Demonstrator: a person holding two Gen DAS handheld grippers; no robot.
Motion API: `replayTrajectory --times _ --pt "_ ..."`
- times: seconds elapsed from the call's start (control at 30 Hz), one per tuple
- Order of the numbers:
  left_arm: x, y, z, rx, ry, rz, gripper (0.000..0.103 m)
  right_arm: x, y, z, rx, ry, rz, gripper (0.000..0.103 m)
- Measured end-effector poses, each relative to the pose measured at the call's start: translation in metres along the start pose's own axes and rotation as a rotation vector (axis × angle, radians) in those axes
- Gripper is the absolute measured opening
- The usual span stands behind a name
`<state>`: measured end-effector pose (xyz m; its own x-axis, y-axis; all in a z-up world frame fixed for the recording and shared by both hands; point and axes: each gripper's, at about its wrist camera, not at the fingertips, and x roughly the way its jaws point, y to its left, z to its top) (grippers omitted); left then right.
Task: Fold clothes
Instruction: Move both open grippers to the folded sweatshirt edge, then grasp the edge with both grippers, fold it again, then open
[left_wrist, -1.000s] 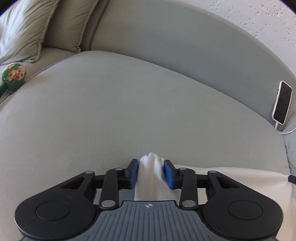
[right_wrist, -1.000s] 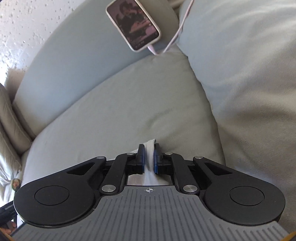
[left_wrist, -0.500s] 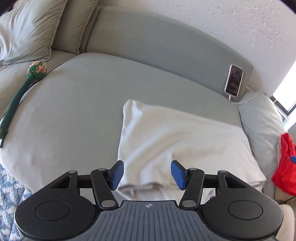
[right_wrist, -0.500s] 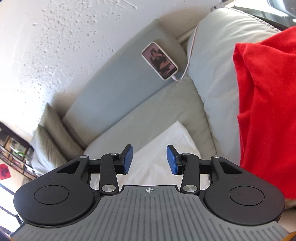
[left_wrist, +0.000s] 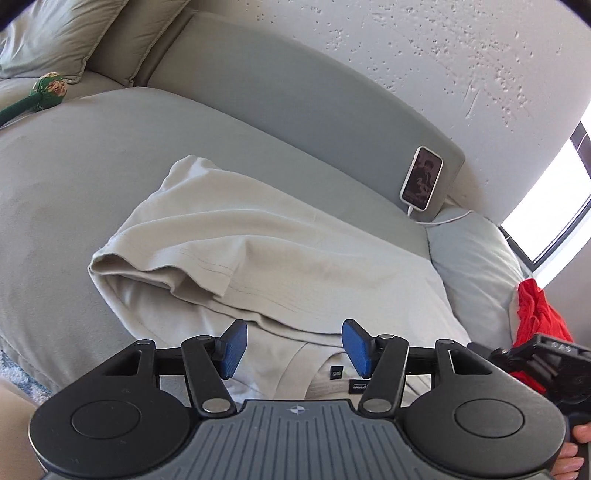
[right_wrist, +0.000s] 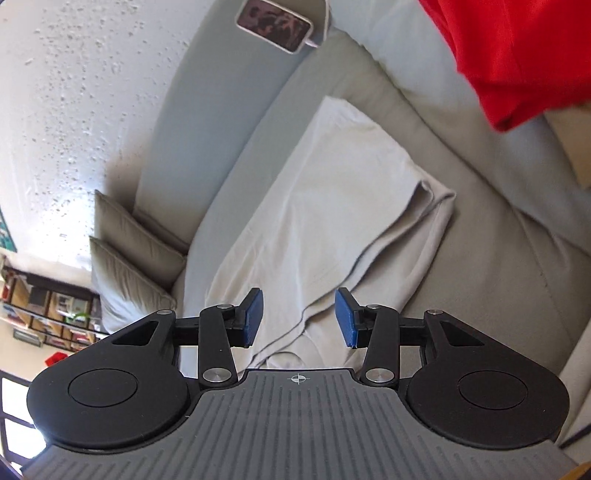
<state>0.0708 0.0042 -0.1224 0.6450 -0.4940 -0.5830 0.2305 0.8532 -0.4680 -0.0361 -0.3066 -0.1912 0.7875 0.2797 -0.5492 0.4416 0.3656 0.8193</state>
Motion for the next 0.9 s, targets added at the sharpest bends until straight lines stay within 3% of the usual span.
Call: replayTrajectory --times 0.13,0.3,0.33,0.37,0.4,0.6,0.67,0.73,0.83,0.9 --pt "-0.001 0.005 0.001 -0.043 -0.028 -0.032 0.055 0.015 -0.01 -0.007 0.05 -0.048 -0.031 0.042" --pt "-0.002 0.014 0.0 -0.08 -0.034 -0.043 0.055 0.027 -0.009 -0.002 0.048 -0.197 -0.063 0.033" --pt "-0.002 0.014 0.0 -0.08 -0.034 -0.04 0.055 0.03 -0.008 0.0 0.044 -0.212 -0.075 0.028" --pt "-0.003 0.015 0.0 -0.08 -0.035 -0.039 0.055 0.033 -0.007 0.001 0.04 -0.227 -0.086 0.011" --pt "-0.003 0.015 0.0 -0.079 -0.036 -0.039 0.055 0.03 -0.005 0.002 0.039 -0.236 -0.089 0.002" --pt "-0.008 0.02 0.002 -0.099 -0.061 -0.054 0.055 -0.006 0.003 0.01 0.129 -0.282 0.03 0.002" --pt "-0.007 0.021 0.003 -0.109 -0.061 -0.056 0.055 -0.01 -0.004 0.017 0.157 -0.282 -0.025 0.002" --pt "-0.008 0.02 0.003 -0.108 -0.06 -0.063 0.055 0.0 -0.009 0.025 0.114 -0.179 -0.126 0.002" --pt "-0.015 0.013 0.005 -0.101 -0.029 -0.098 0.054 0.009 -0.006 0.021 -0.013 -0.1 -0.199 0.004" --pt "-0.021 0.006 0.007 -0.086 -0.002 -0.126 0.054 0.004 0.0 0.019 -0.059 -0.077 -0.211 0.017"
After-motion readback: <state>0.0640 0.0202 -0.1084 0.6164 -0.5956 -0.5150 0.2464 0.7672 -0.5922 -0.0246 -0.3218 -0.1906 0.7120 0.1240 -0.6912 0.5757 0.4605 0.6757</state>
